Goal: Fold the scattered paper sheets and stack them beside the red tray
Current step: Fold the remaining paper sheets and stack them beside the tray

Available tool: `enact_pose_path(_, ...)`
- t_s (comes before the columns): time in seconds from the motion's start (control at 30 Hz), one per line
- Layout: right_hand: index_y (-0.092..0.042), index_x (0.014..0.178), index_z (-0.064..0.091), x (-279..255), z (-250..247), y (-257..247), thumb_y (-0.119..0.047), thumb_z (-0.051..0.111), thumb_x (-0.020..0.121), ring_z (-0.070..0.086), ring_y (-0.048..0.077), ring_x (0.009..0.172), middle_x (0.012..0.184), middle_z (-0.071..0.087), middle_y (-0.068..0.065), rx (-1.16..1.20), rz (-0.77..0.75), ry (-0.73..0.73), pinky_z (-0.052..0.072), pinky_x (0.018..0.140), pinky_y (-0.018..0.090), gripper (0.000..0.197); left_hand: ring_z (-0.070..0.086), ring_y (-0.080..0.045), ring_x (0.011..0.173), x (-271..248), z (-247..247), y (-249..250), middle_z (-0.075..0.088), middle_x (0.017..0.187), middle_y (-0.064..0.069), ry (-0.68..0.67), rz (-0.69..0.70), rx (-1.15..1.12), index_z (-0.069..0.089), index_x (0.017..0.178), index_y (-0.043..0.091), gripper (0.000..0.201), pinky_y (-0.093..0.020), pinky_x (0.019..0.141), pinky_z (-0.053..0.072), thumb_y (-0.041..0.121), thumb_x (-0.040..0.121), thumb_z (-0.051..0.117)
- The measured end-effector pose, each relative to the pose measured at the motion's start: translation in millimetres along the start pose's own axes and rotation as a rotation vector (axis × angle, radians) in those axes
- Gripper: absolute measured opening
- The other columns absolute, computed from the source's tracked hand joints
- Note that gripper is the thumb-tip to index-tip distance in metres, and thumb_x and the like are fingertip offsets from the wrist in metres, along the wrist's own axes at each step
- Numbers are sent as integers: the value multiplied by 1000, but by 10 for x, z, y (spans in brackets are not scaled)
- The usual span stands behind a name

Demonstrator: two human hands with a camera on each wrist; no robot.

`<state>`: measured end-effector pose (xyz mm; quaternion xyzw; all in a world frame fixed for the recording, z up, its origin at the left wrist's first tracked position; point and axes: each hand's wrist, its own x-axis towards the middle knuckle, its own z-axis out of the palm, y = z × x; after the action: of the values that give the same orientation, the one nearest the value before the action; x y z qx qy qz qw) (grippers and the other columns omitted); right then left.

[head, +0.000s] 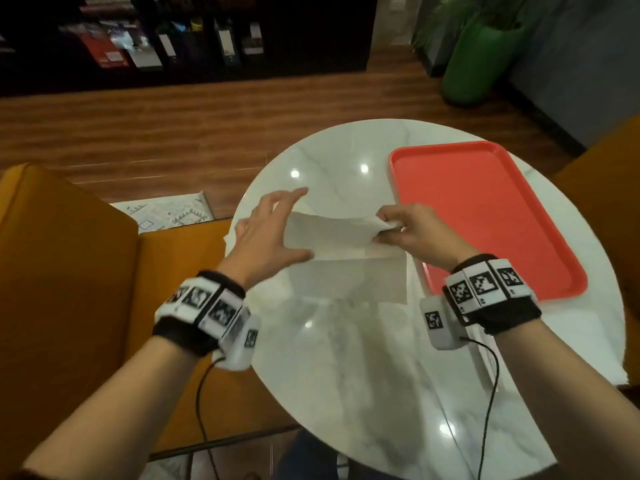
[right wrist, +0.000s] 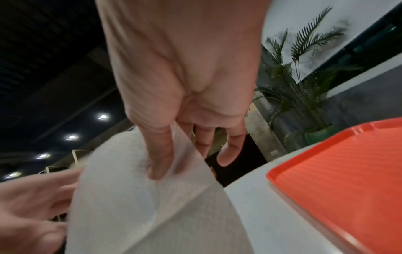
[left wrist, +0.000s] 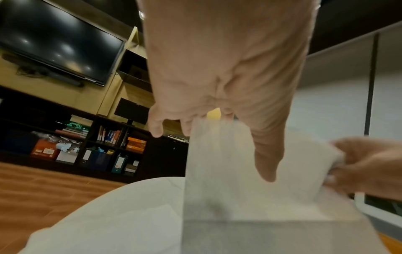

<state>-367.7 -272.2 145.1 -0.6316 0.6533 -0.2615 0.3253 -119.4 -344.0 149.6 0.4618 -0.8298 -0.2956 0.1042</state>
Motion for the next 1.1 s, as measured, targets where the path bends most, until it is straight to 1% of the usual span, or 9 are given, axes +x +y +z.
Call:
enact_pose_path(0.13,-13,86,67,-178,-60,-13,-11,69,83,63,14,83,83,69,0,38,-7,171,46,76,24,4,57,-14,108,191,2,-8,64,107,14,74,92,-84,60,103,38,25,-49,104,37,28,83,70)
enact_pose_path(0.2,-17,87,67,-354,-1,75,-12,70,81,61,19,89,87,67,-6,-16,16,255,43,82,34,8,62,-10,95,94,87,-17,68,95,14,192,211,-163,67,93,29,14,-45,95,45,21,83,72)
enact_pose_path(0.27,-27,86,66,-566,127,172,-12,71,79,56,17,97,95,64,-15,-124,20,286,38,88,42,17,61,-9,95,-99,240,-57,67,97,16,263,285,-156,69,95,27,21,-45,96,43,14,80,74)
enact_pose_path(0.4,-35,84,64,-929,498,424,2,65,74,51,12,106,106,62,-18,-183,125,173,22,82,31,39,51,-3,117,-549,728,-332,64,115,15,173,278,-67,68,111,31,43,-42,107,25,4,78,74)
enact_pose_path(0.53,-42,83,62,-1197,826,759,4,70,72,57,14,105,100,61,-23,-146,176,100,38,97,51,48,51,-9,124,-836,1151,-526,63,125,11,-1,210,26,65,120,31,46,-40,110,19,6,83,68)
enact_pose_path(0.67,-36,87,69,-1302,922,804,-2,64,82,55,8,100,89,57,-32,-114,300,89,39,99,47,34,58,-5,114,-975,1363,-561,65,121,12,-48,138,-35,66,118,32,37,-36,109,30,11,87,65)
enact_pose_path(0.9,-17,89,62,-975,864,824,-15,62,89,61,11,76,79,66,-6,57,373,209,47,71,26,2,61,-5,96,-732,1224,-462,66,104,6,62,-161,-426,58,118,34,29,-19,88,48,23,91,63)
enact_pose_path(0.97,-10,94,60,-804,853,804,-12,60,90,61,19,72,77,65,3,41,424,229,44,61,22,4,62,-11,94,-611,1159,-436,65,103,3,60,-196,-467,53,123,32,34,-27,86,52,24,92,62)
enact_pose_path(1.1,-8,123,51,-642,903,827,-10,60,90,64,29,89,94,68,18,8,524,167,48,73,29,35,51,-25,118,-451,1129,-409,48,131,-7,-13,-255,-270,28,145,26,65,-42,101,44,23,90,63)
